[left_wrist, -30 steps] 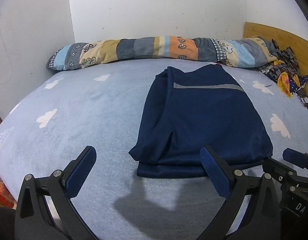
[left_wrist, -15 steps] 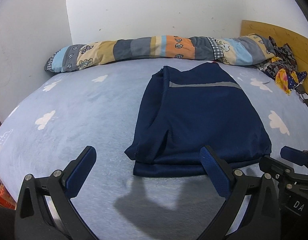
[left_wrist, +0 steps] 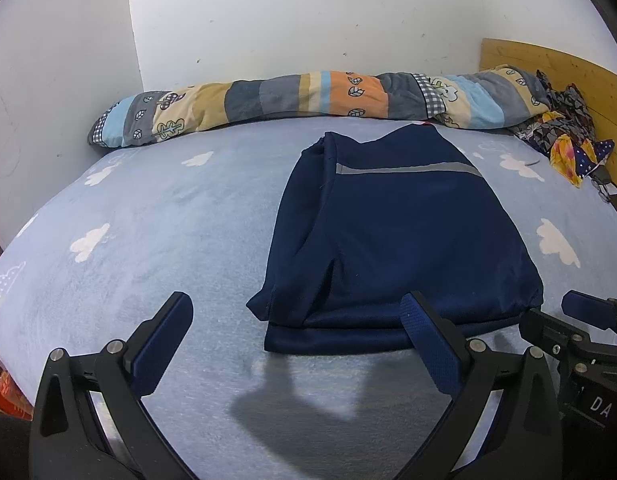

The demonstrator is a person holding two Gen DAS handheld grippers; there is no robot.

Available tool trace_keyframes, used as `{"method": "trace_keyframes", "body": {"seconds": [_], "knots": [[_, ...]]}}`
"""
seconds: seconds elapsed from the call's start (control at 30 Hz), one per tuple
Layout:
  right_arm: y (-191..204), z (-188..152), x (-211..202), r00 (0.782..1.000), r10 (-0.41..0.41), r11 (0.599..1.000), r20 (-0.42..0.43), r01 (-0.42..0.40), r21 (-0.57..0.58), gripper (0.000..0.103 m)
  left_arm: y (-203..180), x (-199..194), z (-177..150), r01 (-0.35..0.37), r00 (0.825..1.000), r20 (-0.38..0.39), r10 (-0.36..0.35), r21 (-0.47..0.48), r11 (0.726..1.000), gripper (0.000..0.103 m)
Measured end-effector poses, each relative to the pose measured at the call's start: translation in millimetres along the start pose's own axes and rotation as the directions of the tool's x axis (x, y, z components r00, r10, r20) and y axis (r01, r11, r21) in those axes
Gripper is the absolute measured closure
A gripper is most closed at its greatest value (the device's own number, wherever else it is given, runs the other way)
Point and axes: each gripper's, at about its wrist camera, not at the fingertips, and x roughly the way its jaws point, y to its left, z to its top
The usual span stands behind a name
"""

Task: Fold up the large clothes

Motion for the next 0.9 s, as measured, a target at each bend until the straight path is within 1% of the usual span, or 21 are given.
{"method": "trace_keyframes", "body": {"seconds": [0.9], "knots": [[-4.5,-0.2,-0.6,1.000,-0.008,1.000,-0.006,0.008,0.023,0.039,-0.4,-1.7,0.1,-0.003,1.000,0.005,0.003,0.006,1.000,0.000]]}}
